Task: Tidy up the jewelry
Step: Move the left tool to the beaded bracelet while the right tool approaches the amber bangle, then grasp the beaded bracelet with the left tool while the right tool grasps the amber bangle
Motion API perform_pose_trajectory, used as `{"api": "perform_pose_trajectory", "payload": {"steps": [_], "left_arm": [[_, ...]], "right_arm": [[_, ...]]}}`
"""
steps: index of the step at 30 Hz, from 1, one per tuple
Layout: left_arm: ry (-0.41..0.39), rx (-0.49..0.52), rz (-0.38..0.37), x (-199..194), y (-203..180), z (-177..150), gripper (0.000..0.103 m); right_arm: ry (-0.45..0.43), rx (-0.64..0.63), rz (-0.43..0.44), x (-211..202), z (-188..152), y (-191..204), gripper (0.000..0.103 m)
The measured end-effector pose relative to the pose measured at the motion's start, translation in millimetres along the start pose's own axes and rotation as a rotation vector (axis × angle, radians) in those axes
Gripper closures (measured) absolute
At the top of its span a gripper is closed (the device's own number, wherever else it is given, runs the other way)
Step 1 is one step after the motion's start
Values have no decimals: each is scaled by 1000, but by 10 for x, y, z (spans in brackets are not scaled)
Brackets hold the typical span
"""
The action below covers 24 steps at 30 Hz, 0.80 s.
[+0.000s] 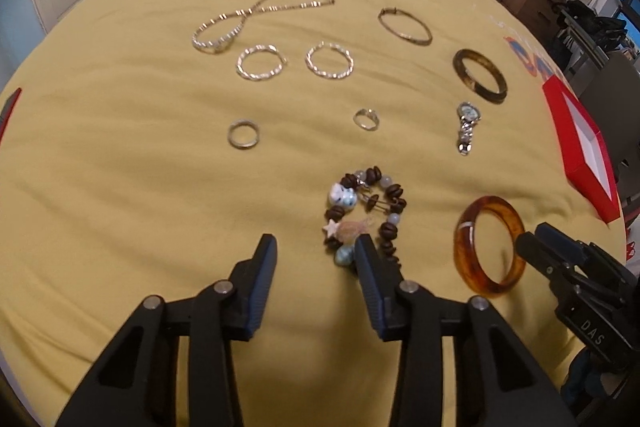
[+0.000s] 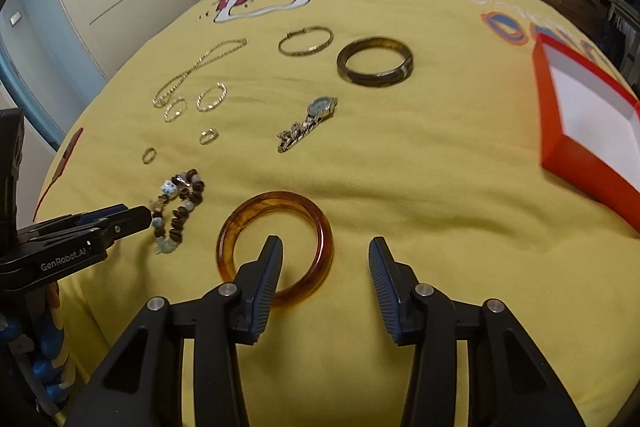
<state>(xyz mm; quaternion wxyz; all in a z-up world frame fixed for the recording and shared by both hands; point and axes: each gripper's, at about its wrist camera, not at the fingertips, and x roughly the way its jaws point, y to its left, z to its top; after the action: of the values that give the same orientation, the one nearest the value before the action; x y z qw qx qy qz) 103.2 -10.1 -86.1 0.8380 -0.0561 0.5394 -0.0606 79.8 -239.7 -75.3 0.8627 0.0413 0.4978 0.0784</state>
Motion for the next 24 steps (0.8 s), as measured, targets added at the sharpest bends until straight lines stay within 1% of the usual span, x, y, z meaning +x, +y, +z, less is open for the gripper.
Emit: {"api": "perform_pose_trajectory", "payload": {"steps": [3, 4, 5, 12, 15, 16, 17, 19, 20, 24], "left_arm": [[19, -7, -12, 97, 20, 13, 73], [23, -6, -14, 120, 21, 14, 77], [27, -4, -14, 135, 18, 16, 79], [35, 28, 20, 217, -59, 17, 80], [31, 46, 40, 258, -110, 30, 80], [29, 51, 48, 269, -131, 39, 81], [25, 57, 55, 273, -146, 40, 87], [16, 71, 72, 264, -186, 49, 88], [9, 75, 77, 249, -195, 47, 88], [-37, 99, 109, 120, -235, 45, 89]], "right_arm": [[35, -3, 12, 139, 15, -7, 65], [43, -5, 14, 178, 16, -3, 67], [47, -7, 19, 204, 16, 0, 67], [56, -35, 15, 340, 44, 78, 69], [56, -45, 10, 369, 41, 93, 72], [57, -49, 10, 376, 40, 98, 77], [58, -53, 8, 380, 38, 98, 83], [57, -59, 6, 391, 52, 106, 89], [55, -58, 9, 388, 57, 106, 90], [30, -66, 9, 316, 58, 123, 91]]}}
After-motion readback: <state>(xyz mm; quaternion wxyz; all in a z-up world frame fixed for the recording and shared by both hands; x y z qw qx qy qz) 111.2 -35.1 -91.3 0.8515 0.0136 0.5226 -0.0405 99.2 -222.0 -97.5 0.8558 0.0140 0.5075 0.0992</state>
